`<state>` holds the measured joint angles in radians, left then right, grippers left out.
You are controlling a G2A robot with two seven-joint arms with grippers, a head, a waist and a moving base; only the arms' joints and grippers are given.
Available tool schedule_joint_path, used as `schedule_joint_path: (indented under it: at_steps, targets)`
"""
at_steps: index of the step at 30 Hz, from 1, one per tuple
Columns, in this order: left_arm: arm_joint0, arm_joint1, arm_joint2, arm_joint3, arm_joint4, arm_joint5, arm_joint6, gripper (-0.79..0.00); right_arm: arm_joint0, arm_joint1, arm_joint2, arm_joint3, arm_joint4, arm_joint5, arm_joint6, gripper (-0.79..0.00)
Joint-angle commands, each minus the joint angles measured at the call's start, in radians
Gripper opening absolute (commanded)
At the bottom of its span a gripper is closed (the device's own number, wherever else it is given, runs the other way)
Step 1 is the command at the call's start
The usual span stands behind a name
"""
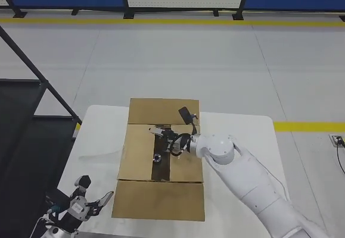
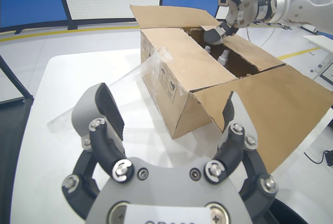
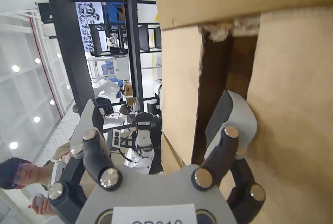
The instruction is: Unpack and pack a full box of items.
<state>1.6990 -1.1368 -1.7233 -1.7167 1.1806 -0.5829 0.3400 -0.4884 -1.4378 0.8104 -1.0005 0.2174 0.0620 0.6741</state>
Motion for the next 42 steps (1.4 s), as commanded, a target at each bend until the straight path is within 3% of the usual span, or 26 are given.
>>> schedule_joint_path:
  at_steps: [1, 7, 24, 36, 42]
  targets:
    - [0.002, 0.0, -0.002, -0.003, -0.001, -0.001, -0.002, 0.0, -0.022, 0.002, -0.003, -0.028, -0.023, 0.022, -0.009, 0.0]
    - [0.009, 0.0, 0.004, -0.015, 0.003, 0.003, 0.001, 0.0, -0.036, -0.006, -0.02, -0.048, -0.049, 0.06, -0.015, 0.0]
    - [0.022, -0.002, 0.021, -0.039, 0.022, 0.031, 0.009, 0.0, 0.053, -0.088, -0.022, 0.111, 0.208, -0.049, 0.075, 0.0]
    - [-0.012, -0.013, 0.073, -0.099, 0.007, 0.183, -0.08, 0.0, -0.049, -0.073, 0.033, -0.147, 0.181, -0.108, 0.069, 0.0]
    - [-0.066, -0.021, 0.113, -0.101, -0.021, 0.273, -0.163, 0.0, -0.053, -0.077, 0.038, -0.178, 0.207, -0.094, 0.105, 0.0]
